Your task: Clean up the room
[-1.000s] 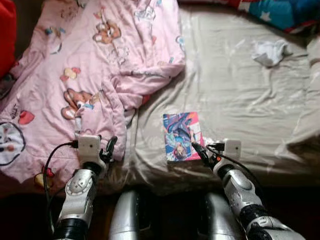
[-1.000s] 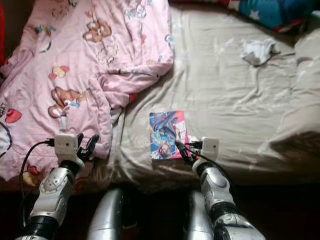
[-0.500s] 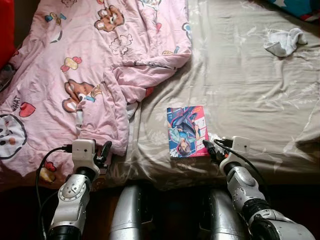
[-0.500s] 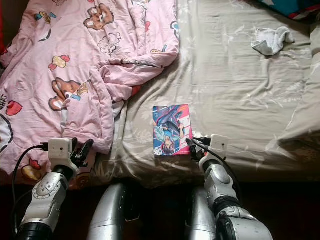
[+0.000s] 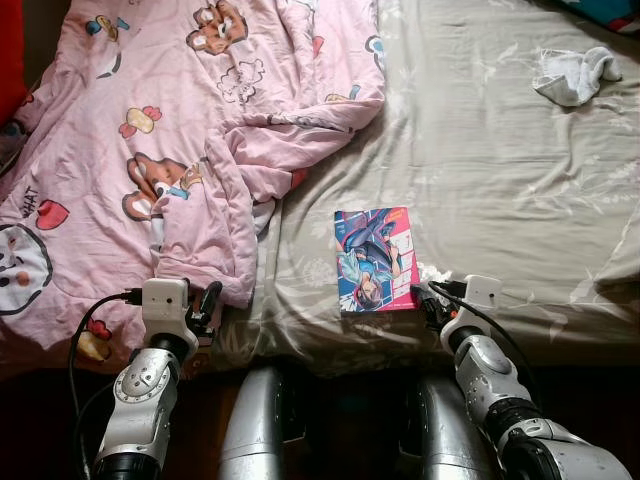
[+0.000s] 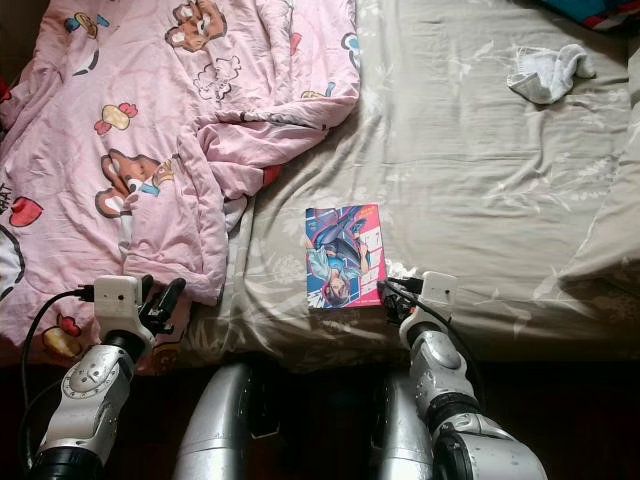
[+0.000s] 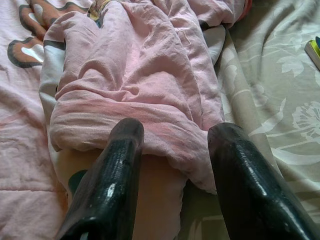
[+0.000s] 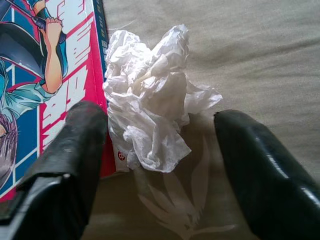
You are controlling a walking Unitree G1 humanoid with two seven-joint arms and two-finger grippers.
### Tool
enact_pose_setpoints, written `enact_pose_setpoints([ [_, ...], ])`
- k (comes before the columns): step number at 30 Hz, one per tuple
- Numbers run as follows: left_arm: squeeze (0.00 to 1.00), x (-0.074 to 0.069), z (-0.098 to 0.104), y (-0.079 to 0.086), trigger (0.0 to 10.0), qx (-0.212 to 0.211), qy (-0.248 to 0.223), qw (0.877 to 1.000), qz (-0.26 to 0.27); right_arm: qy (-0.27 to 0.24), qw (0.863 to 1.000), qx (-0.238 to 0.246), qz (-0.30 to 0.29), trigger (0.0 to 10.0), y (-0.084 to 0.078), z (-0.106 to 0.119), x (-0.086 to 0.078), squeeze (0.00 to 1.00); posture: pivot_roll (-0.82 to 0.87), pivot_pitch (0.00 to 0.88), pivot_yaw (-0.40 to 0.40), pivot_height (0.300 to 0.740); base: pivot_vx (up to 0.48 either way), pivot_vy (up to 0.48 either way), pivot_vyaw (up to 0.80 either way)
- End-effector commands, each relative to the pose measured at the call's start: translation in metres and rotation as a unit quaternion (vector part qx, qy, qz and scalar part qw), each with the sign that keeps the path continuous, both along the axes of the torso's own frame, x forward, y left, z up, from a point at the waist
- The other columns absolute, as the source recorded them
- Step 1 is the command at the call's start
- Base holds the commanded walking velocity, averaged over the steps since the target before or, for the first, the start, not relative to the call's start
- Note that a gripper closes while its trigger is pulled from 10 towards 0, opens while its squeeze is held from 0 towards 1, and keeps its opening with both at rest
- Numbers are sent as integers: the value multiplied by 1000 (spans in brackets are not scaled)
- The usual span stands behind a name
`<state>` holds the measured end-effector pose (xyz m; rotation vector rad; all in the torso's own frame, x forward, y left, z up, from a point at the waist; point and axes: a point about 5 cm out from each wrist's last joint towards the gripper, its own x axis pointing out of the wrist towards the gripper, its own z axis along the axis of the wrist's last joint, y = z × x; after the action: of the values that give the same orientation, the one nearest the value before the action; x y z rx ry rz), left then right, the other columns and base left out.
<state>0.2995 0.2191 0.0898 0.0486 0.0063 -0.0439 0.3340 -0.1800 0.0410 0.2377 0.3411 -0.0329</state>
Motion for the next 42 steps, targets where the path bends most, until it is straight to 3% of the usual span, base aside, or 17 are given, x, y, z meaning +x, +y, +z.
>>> enact_pose_setpoints([
  [1,0,-8,-8,7,10000,4,21,1000,9,21,1000,5,6,0,4,-13,-9,0,104,373,107,616,0,0,0],
  [26,0,-12,-14,5,10000,-4,35,999,6,12,1000,-7,-9,0,-2,-12,-10,0,101,374,105,616,0,0,0],
  [42,0,-14,-21,1,10000,-3,42,999,6,-8,999,-29,-19,0,-7,-7,-9,0,79,328,96,616,0,0,0],
])
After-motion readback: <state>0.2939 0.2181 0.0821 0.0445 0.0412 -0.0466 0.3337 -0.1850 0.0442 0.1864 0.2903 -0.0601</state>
